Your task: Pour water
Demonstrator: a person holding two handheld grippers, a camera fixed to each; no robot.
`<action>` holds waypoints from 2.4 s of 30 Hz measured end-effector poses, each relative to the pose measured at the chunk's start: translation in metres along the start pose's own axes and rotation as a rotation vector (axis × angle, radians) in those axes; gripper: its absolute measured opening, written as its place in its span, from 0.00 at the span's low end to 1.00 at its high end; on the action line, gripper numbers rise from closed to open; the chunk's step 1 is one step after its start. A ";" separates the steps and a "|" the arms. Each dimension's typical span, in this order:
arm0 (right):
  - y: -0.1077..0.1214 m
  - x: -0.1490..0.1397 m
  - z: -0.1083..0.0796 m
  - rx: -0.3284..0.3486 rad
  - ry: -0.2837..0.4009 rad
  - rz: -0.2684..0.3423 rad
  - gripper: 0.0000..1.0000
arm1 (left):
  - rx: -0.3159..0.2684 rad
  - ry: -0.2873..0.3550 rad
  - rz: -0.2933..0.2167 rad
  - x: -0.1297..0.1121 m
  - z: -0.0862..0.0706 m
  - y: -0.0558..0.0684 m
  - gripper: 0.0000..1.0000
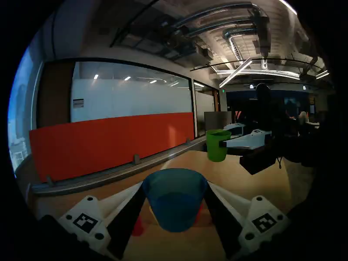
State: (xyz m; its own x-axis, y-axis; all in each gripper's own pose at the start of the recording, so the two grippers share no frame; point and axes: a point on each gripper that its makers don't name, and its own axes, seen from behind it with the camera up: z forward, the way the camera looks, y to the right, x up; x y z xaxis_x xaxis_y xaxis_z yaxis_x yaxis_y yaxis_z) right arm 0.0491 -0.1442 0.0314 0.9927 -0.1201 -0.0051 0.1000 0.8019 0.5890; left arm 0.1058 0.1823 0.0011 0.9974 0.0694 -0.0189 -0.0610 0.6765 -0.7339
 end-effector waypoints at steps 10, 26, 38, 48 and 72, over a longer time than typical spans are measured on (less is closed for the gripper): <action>-0.011 -0.002 0.002 0.035 0.002 0.005 0.91 | 0.011 0.011 0.029 0.006 -0.001 -0.003 0.87; -0.043 -0.022 0.013 0.125 -0.028 0.044 0.90 | 0.040 0.032 0.132 0.026 0.001 -0.008 0.87; -0.071 -0.031 0.024 0.195 -0.034 0.051 0.90 | 0.043 0.036 0.258 0.042 0.005 0.001 0.87; -0.092 -0.040 0.032 0.248 -0.042 0.053 0.90 | 0.063 0.039 0.350 0.054 0.009 -0.001 0.87; -0.134 -0.055 0.041 0.356 -0.056 0.060 0.90 | 0.084 0.021 0.539 0.068 0.016 -0.001 0.87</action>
State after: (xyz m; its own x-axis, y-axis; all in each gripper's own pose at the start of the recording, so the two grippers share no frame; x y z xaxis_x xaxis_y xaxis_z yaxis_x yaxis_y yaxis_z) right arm -0.0215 -0.2692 -0.0146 0.9900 -0.1185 0.0768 0.0020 0.5556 0.8314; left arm 0.1733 0.1983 0.0111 0.8247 0.4084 -0.3912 -0.5655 0.6055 -0.5601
